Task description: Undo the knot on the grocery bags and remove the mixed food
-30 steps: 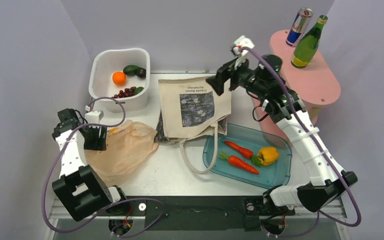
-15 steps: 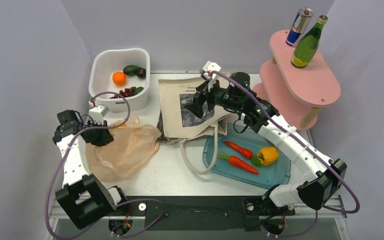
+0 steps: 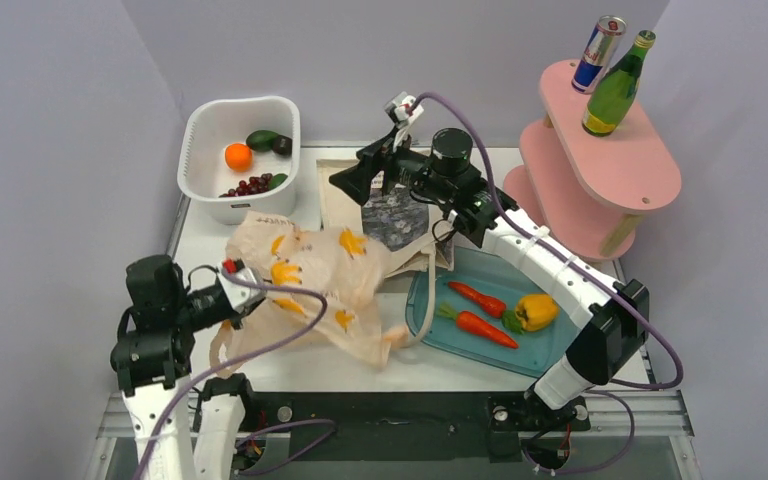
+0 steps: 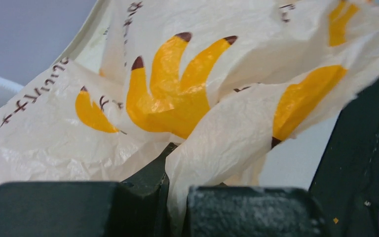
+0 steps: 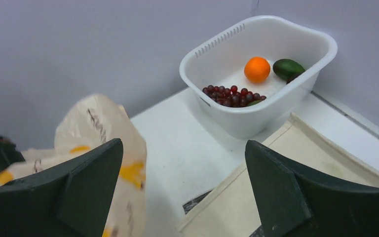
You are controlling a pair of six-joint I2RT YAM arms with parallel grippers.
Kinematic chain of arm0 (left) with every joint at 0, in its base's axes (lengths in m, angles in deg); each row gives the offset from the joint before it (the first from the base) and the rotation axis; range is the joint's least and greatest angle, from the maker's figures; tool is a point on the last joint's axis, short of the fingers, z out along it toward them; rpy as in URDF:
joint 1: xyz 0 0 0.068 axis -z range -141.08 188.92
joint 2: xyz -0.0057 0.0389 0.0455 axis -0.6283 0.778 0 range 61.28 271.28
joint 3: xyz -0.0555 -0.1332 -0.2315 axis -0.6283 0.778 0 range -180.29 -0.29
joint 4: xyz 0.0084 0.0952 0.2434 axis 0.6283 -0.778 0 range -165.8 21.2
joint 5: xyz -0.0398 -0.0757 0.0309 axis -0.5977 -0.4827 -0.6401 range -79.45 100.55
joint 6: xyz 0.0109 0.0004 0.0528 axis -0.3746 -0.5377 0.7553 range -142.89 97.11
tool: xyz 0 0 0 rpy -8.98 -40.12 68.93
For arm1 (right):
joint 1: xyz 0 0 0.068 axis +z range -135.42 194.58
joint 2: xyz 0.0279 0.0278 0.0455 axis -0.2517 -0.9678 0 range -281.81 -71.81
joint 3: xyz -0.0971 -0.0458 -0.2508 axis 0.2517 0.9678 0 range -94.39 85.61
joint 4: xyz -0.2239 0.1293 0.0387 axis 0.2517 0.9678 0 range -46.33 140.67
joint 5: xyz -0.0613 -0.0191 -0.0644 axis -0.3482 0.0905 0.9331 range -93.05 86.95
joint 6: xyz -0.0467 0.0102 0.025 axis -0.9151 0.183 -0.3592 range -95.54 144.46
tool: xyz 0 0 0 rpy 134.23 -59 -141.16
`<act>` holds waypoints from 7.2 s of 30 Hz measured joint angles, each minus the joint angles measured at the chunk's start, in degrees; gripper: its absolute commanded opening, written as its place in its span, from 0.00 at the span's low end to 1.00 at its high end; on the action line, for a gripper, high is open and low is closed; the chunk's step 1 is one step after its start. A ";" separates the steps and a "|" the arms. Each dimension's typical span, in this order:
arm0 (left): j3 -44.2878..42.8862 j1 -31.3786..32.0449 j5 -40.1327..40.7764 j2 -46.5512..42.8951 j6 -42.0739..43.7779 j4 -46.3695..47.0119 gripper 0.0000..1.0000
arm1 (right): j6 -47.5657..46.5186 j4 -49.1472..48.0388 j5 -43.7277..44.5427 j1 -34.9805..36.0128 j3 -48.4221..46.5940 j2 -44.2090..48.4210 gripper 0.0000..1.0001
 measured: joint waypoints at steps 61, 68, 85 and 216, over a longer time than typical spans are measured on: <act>-25.40 1.77 -0.04 2.12 -29.24 4.50 0.49 | 8.44 13.07 -7.43 -1.42 5.84 7.78 0.00; -31.78 1.84 -1.40 16.00 -48.26 19.41 0.80 | -5.31 18.14 -7.21 -0.48 6.62 9.97 0.00; -5.99 33.31 13.94 13.44 -44.52 34.58 0.86 | -14.86 12.46 -8.17 10.78 4.57 13.66 0.00; 10.60 -10.86 8.96 5.62 -74.99 63.01 0.00 | -3.50 36.37 -3.74 0.13 -34.38 -12.76 0.00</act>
